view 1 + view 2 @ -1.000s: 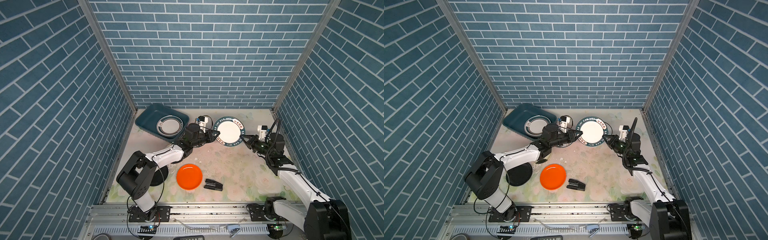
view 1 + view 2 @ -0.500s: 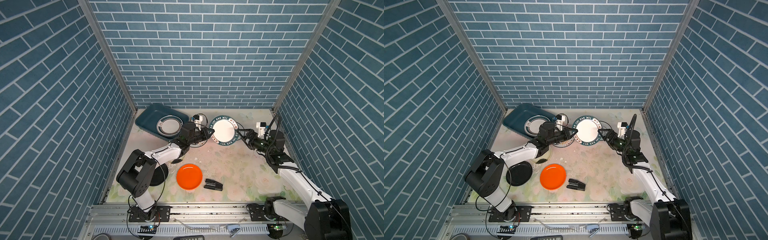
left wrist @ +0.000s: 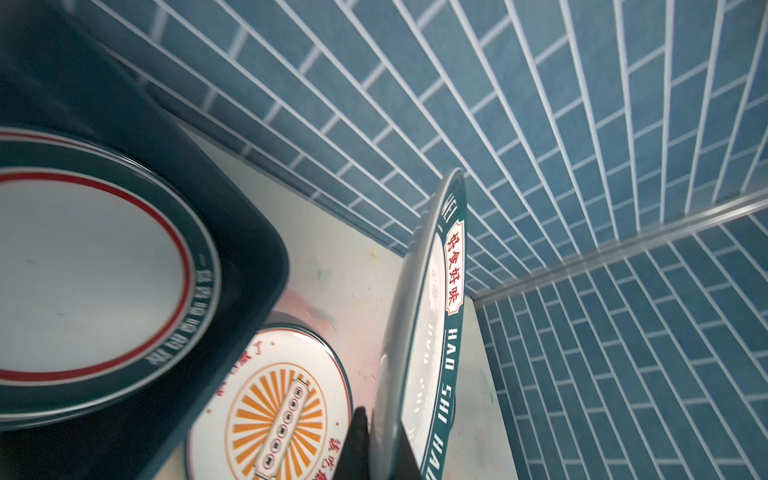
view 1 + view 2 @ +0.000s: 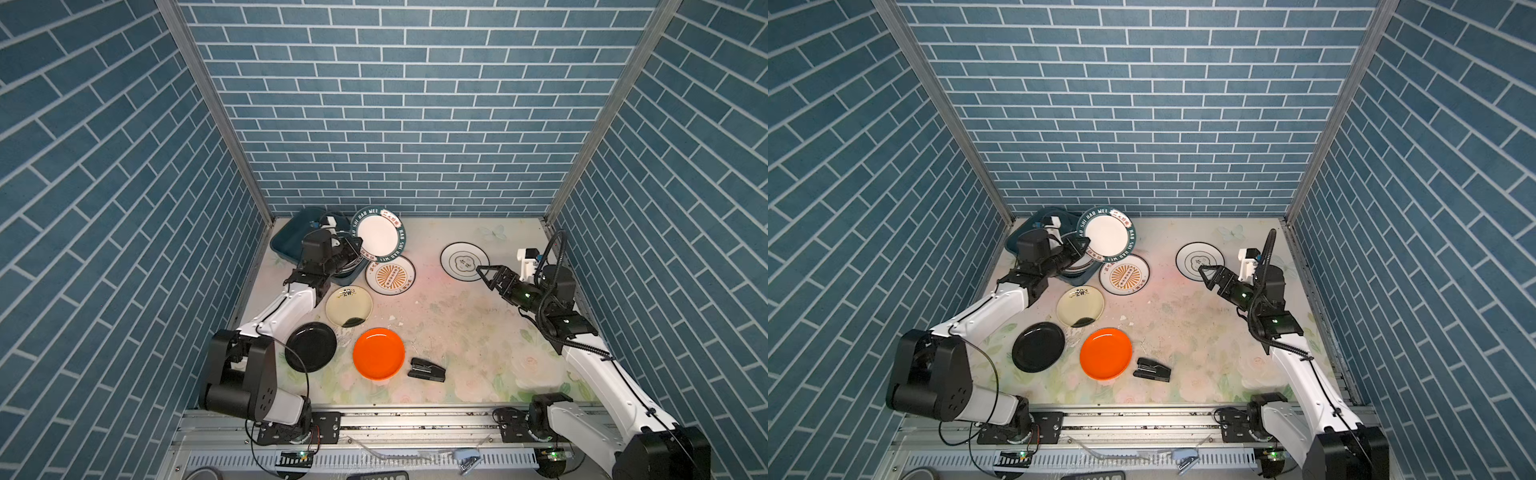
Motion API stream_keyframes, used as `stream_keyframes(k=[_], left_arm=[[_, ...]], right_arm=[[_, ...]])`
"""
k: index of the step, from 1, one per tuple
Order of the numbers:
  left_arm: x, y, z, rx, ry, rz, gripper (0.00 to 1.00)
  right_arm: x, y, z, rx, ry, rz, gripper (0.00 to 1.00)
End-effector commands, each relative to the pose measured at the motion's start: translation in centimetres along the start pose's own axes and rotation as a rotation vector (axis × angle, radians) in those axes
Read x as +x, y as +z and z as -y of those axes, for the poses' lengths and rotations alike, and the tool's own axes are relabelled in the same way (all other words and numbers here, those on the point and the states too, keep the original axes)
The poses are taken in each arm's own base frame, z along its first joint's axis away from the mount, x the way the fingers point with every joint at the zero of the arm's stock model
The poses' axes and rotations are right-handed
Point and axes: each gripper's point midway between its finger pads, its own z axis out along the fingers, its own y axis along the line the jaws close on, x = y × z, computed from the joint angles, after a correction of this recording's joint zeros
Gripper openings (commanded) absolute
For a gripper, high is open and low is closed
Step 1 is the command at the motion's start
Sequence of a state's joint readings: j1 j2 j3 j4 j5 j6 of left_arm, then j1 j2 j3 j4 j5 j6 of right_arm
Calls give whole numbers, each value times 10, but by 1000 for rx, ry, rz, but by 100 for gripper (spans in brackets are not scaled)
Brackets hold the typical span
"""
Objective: Place the plates into the plastic bin on the countertop
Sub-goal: 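Carry the plate to the teal bin with the left gripper while the right gripper withdraws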
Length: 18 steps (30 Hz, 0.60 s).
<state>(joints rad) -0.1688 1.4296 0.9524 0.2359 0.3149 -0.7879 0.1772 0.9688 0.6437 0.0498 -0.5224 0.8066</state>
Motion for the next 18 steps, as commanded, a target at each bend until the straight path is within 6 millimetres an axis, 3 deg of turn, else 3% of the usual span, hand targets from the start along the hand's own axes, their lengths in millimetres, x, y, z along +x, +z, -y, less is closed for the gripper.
stream_keyframes(k=[1, 7, 15, 18], left_arm=[[-28, -24, -27, -123, 26, 107, 0], [-47, -49, -68, -299, 61, 215, 0], [-68, -50, -120, -399, 24, 211, 0], [-70, -40, -132, -418, 16, 178, 0]], right_arm=[[7, -3, 12, 55, -38, -6, 99], [12, -5, 18, 77, -41, -12, 99], [17, -11, 25, 117, -43, -21, 98], [15, -11, 23, 124, -51, -22, 98]])
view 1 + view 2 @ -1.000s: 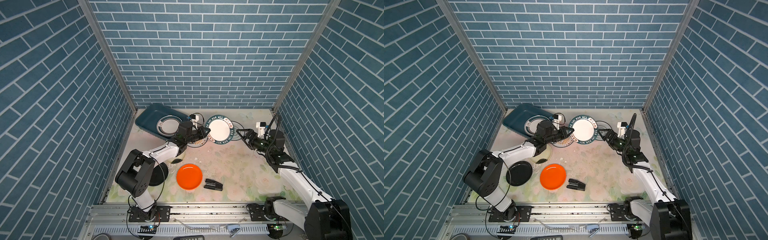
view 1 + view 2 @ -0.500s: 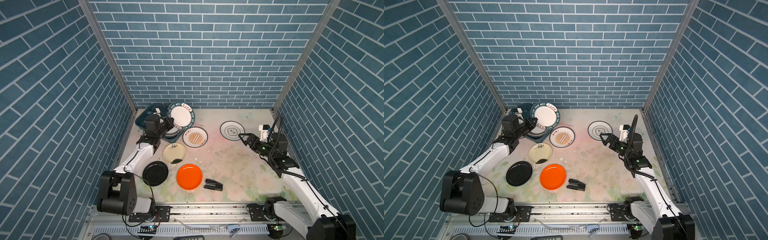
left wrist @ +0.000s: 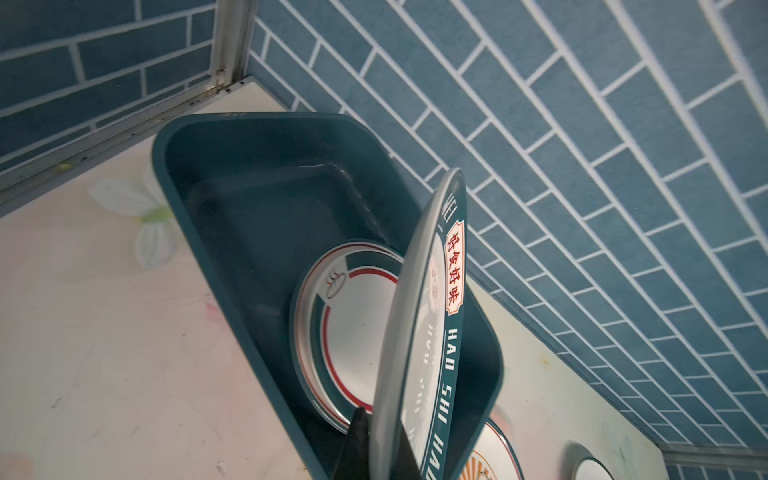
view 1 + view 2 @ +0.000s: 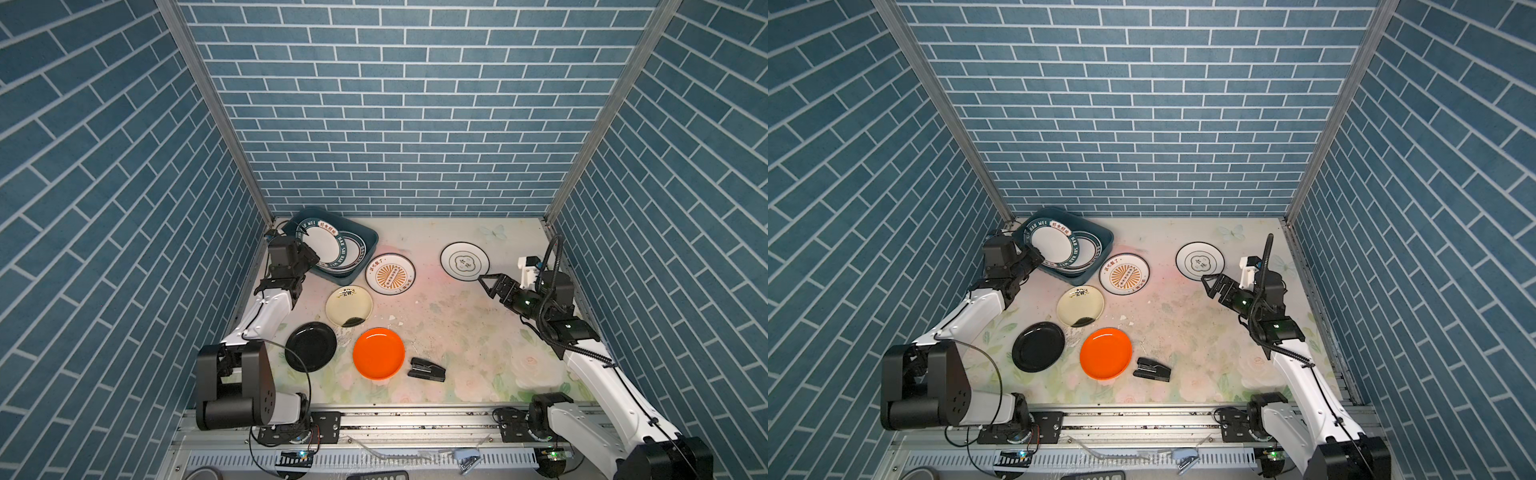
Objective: Place the plates into the plastic bin on the countertop
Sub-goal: 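Carry the plate to the teal bin with the left gripper while the right gripper withdraws, then release the plate into the bin while the right gripper moves to the sunburst plate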
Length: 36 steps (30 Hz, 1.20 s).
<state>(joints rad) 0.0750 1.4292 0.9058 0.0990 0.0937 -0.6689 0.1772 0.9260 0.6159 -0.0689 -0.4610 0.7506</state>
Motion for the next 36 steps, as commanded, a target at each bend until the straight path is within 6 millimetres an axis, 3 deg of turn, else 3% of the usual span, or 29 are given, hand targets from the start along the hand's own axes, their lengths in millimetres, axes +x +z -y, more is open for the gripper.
stream_keyframes(k=[1, 8, 15, 21, 22, 23, 29, 36], left_arm=[[-12, 11, 8, 23, 22, -6, 0], [13, 51, -2, 0, 28, -153, 9], [30, 74, -4, 17, 30, -233, 18], [33, 80, -2, 30, 67, -266, 66], [32, 80, -2, 29, 74, -265, 89], [32, 80, -1, 34, 82, -262, 99], [23, 72, 6, 58, 95, -225, 100], [12, 36, 18, 68, 125, -134, 100]], right_arm=[[-3, -4, -2, 16, -43, 7, 98], [-2, -2, 2, 35, -23, 3, 97], [-4, -2, 1, 39, -23, 4, 97], [-2, 2, 5, 48, -11, -11, 96], [-2, 3, 6, 46, -11, -12, 96], [-1, 4, 6, 44, -8, -14, 96], [2, 11, 8, 39, 16, -50, 99], [10, 24, 9, 4, 35, -81, 99]])
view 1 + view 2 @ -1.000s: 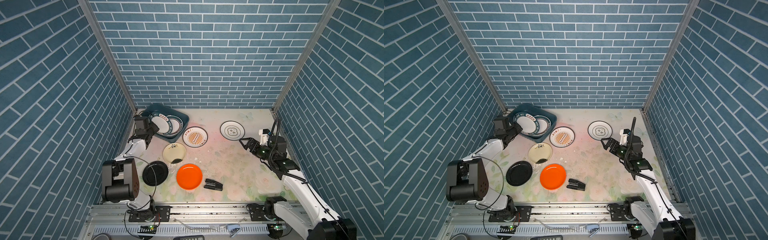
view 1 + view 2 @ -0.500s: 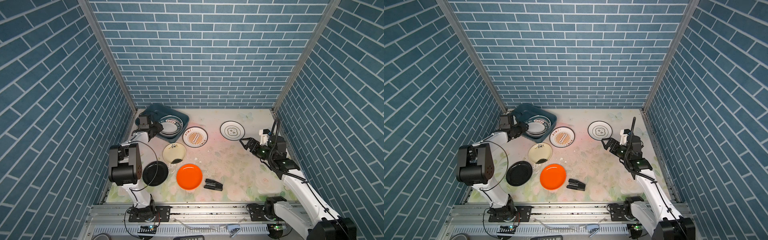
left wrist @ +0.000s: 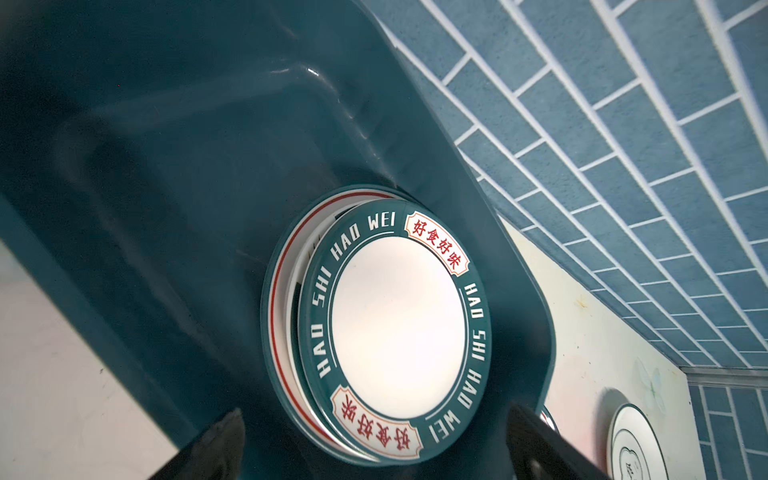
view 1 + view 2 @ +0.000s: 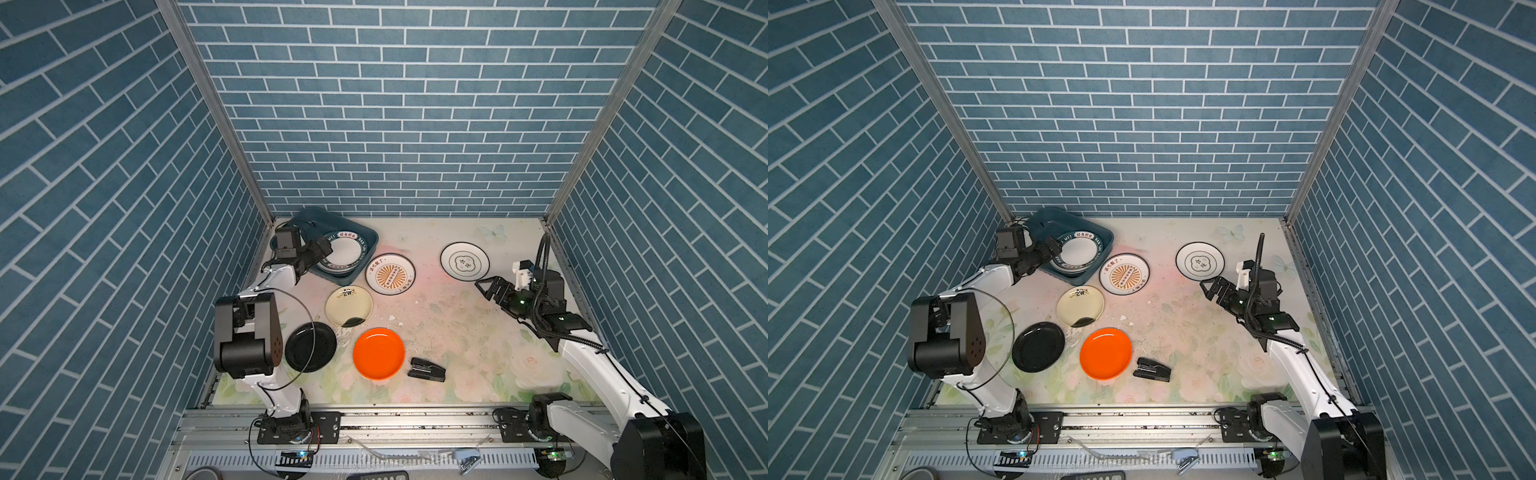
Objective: Place the plates into the plastic bin on the countertop
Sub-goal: 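Release the plate into the bin while the right gripper moves to the sunburst plate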
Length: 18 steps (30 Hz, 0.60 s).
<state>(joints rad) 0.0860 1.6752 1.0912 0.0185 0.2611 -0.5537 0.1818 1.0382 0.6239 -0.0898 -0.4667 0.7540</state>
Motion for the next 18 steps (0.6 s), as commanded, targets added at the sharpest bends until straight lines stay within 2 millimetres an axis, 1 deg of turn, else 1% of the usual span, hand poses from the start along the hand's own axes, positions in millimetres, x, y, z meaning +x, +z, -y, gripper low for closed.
stream_keyframes(k=[1, 4, 8, 10, 14, 18], left_arm=[[-10, -28, 15, 10, 45, 85, 100], [-4, -49, 22, 3, 67, 131, 100], [15, -71, 37, 41, 94, 149, 100], [26, -78, 44, 75, 102, 132, 100], [47, -91, 46, 103, 96, 112, 100], [68, -105, 59, 122, 156, 91, 99]], right_arm=[[-5, 6, -16, -69, -20, 10, 99], [0, 19, -22, -100, -37, -15, 99], [11, 43, -35, -123, -77, -64, 99], [17, 60, -39, -127, -88, -89, 99], [30, 93, -51, -145, -118, -151, 99], [44, 129, -60, -158, -159, -194, 97]])
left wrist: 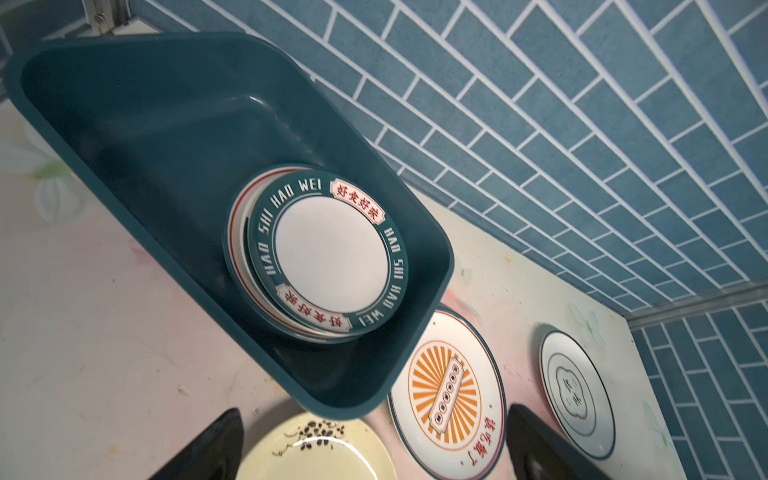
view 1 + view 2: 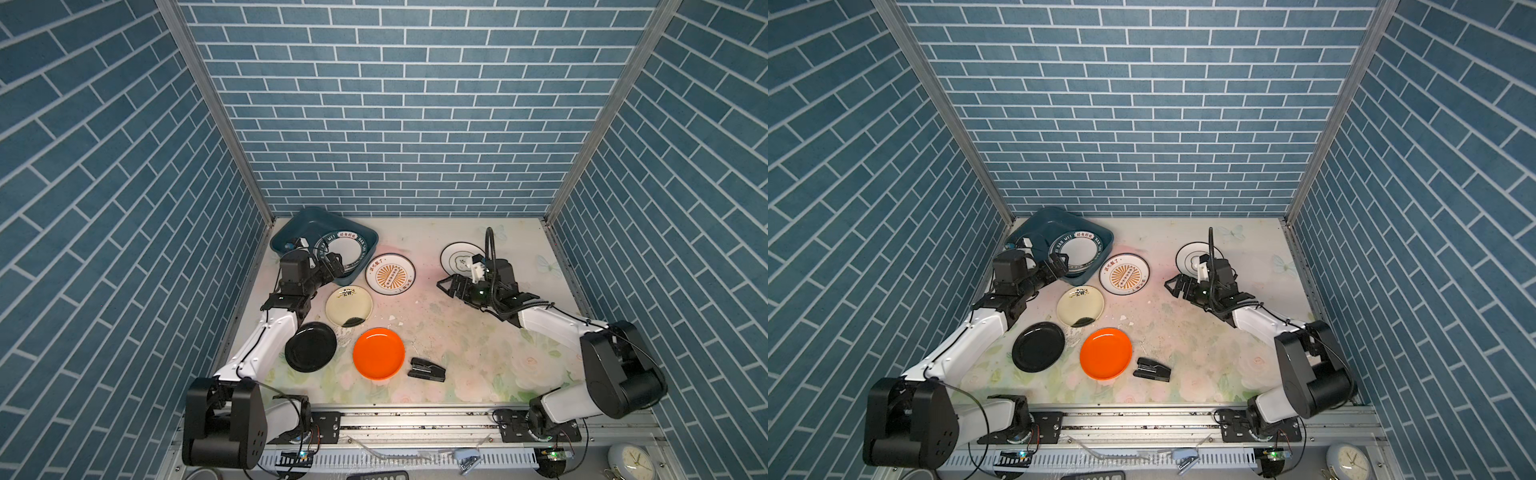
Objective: Place the plates into the plastic bin on the countertop
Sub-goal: 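Release the plate into the bin while the right gripper moves to the sunburst plate, then grasp the orange sunburst plate rim with the right gripper and lift it upright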
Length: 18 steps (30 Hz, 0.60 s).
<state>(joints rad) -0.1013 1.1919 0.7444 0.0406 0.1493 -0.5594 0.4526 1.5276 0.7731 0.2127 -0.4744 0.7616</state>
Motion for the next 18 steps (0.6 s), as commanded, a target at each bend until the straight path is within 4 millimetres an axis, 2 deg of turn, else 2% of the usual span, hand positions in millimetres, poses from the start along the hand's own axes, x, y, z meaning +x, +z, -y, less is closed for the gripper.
stream_keyframes(k=[1, 5, 8, 9, 14, 18], left_arm=[[9, -11, 13, 5, 49, -9, 100], [18, -16, 12, 6, 47, -11, 100], [14, -20, 13, 7, 54, 6, 100], [20, -19, 8, -5, 59, -4, 100], [20, -24, 13, 29, 54, 9, 100], [19, -30, 17, 53, 40, 14, 100]], right_arm=[[-12, 26, -17, -48, -48, 21, 94], [-14, 62, -20, -106, -23, 0, 86], [-16, 84, -19, -126, -5, -2, 80], [-16, 91, -16, -116, -1, -9, 77], [-13, 114, -3, -73, 9, -31, 74], [-9, 131, 3, -66, 13, -59, 66]])
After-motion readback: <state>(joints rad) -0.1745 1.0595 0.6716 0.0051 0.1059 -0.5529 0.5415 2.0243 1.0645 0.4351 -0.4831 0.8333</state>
